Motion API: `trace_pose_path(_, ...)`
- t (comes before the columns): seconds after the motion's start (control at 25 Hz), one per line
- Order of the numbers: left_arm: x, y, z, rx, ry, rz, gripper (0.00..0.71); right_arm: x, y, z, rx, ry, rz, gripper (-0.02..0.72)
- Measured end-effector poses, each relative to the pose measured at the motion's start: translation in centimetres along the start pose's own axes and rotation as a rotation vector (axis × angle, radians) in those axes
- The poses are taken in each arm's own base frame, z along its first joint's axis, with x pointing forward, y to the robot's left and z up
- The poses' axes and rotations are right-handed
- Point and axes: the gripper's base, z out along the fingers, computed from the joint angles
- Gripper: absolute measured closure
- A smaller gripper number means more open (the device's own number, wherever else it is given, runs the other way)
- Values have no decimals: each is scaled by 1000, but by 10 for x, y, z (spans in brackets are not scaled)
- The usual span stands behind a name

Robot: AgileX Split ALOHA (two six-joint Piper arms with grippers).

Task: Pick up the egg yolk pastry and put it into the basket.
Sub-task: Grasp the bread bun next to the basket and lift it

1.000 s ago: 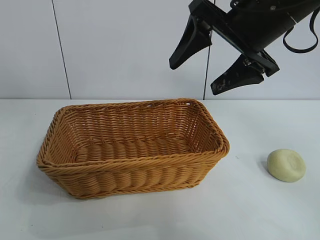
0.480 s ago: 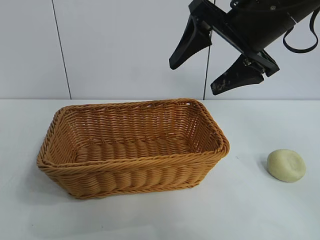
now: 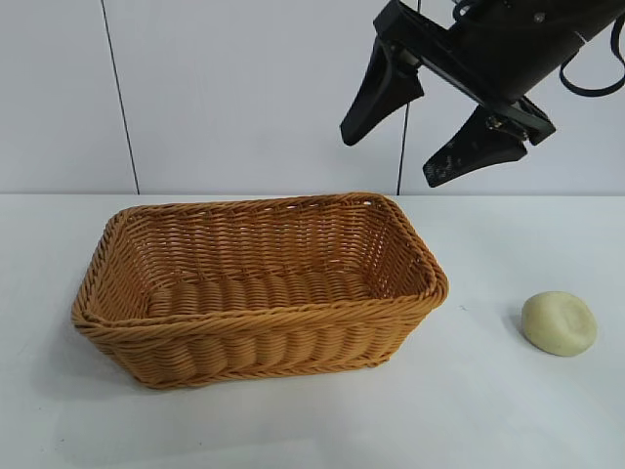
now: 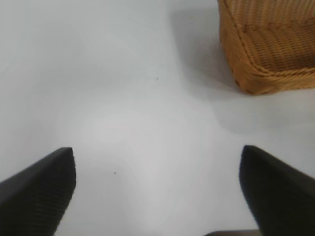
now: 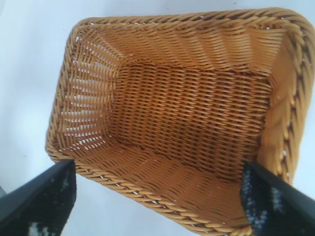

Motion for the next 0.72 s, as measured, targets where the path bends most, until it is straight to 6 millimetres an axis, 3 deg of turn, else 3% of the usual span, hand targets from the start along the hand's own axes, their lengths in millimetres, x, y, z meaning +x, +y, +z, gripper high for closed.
trace_pose_path(0.24, 7, 0, -10, 2, -81, 4, 14, -10, -21, -21, 300, 66, -58, 81)
trace_pose_path(0.44, 7, 0, -10, 2, -83, 4, 14, -12, -62, -31, 413, 90, 24, 81)
trace_pose_path(0.56, 7, 0, -10, 3, -83, 4, 14, -12, -79, -28, 432, 108, 65, 81)
trace_pose_path(0.6, 7, 0, -10, 3, -83, 4, 14, -11, -95, -21, 444, 138, 98, 81)
trace_pose_path(0.72, 7, -1, -10, 5, -83, 3, 14, -6, -110, 2, 444, 210, 124, 81)
